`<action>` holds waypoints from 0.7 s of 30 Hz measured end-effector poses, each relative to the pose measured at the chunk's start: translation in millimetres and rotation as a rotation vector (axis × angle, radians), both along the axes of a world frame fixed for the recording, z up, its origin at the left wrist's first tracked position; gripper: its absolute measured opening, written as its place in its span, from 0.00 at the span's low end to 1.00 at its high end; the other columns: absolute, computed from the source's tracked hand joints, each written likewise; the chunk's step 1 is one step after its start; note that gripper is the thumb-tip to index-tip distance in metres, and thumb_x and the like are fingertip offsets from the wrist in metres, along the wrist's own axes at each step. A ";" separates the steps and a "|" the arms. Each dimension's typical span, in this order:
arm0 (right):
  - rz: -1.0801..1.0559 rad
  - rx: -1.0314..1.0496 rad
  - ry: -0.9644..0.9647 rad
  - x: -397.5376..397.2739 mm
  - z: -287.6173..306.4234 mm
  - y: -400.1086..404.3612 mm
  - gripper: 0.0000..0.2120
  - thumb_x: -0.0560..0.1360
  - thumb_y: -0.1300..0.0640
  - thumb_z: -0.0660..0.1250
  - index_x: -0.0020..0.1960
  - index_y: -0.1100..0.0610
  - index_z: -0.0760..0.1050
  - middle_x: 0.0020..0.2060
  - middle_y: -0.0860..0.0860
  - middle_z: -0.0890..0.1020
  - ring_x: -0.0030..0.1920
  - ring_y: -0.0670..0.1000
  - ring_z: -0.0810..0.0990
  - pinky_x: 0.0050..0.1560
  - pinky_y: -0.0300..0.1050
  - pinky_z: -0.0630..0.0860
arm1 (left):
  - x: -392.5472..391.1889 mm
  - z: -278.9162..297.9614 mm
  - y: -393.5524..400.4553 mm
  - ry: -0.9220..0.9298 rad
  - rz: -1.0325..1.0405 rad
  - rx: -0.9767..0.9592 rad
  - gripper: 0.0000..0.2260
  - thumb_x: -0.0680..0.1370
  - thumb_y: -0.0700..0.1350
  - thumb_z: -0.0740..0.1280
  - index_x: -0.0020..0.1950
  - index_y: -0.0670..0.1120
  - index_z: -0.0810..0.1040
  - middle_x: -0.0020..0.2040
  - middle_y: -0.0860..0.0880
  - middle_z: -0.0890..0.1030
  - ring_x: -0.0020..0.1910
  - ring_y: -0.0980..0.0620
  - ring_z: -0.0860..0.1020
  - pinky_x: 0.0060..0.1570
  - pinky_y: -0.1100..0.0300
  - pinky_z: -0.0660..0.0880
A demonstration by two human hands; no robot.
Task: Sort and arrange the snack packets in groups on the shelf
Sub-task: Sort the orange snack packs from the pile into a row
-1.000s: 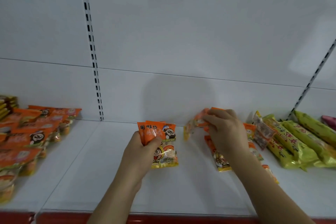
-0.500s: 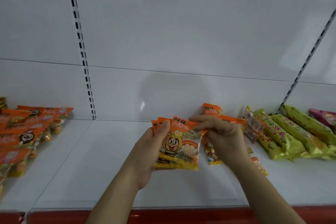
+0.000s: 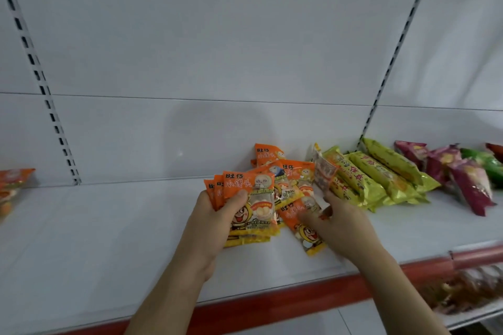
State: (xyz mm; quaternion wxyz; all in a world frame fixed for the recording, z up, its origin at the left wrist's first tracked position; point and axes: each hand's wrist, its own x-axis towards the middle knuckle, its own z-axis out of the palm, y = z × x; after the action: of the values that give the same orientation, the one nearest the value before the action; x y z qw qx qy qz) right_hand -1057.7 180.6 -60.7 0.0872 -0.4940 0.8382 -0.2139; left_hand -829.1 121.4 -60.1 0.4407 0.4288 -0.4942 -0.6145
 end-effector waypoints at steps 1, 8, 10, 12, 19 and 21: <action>0.002 -0.014 -0.052 -0.5 1.0 0.3 0.34 0.72 0.34 0.70 0.69 0.53 0.73 0.55 0.51 0.82 0.55 0.54 0.79 0.47 0.45 0.72 | -2.7 -0.6 1.0 -0.012 0.014 -0.007 0.14 0.78 0.53 0.72 0.60 0.50 0.77 0.49 0.53 0.88 0.44 0.55 0.87 0.43 0.56 0.80; -0.089 -0.388 -0.314 -14.1 12.7 18.3 0.09 0.74 0.45 0.72 0.46 0.50 0.78 0.36 0.50 0.81 0.39 0.53 0.81 0.41 0.56 0.80 | -6.6 -0.1 -0.2 -0.077 0.102 -0.050 0.13 0.79 0.54 0.72 0.60 0.52 0.75 0.52 0.54 0.86 0.42 0.60 0.86 0.37 0.64 0.78; -0.010 -0.539 -0.587 -5.7 24.2 23.0 0.07 0.75 0.48 0.73 0.48 0.51 0.80 0.39 0.55 0.83 0.41 0.57 0.84 0.43 0.61 0.83 | -8.8 -1.6 0.5 -0.083 0.106 -0.060 0.15 0.78 0.56 0.72 0.60 0.53 0.75 0.54 0.54 0.86 0.46 0.58 0.86 0.45 0.57 0.82; 0.107 -0.593 -0.828 13.7 35.9 23.0 0.06 0.76 0.52 0.72 0.50 0.54 0.81 0.42 0.59 0.85 0.43 0.58 0.86 0.44 0.59 0.84 | -11.5 -2.0 4.3 -0.091 0.089 -0.079 0.19 0.74 0.60 0.72 0.61 0.54 0.74 0.55 0.54 0.86 0.49 0.56 0.86 0.52 0.50 0.84; 0.074 -0.606 -0.647 76.6 15.5 -4.8 0.07 0.78 0.47 0.68 0.48 0.49 0.74 0.38 0.48 0.83 0.38 0.43 0.83 0.41 0.54 0.81 | -24.3 7.6 19.2 -0.004 0.060 -0.062 0.25 0.73 0.67 0.67 0.64 0.55 0.71 0.54 0.53 0.86 0.48 0.53 0.87 0.45 0.56 0.83; 0.119 -0.624 -0.594 88.0 9.7 -6.5 0.07 0.79 0.47 0.66 0.49 0.49 0.71 0.37 0.46 0.81 0.37 0.40 0.80 0.37 0.41 0.76 | -23.6 6.3 20.0 -0.014 0.055 -0.054 0.33 0.65 0.70 0.70 0.64 0.55 0.70 0.55 0.53 0.85 0.49 0.53 0.87 0.49 0.51 0.85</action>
State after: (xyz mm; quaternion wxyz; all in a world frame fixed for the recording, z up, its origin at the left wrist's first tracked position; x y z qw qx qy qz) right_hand -969.7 174.2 -51.0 0.1832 -0.4610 0.6419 -0.5847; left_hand -852.8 141.4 -53.8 0.4655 0.4345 -0.5018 -0.5854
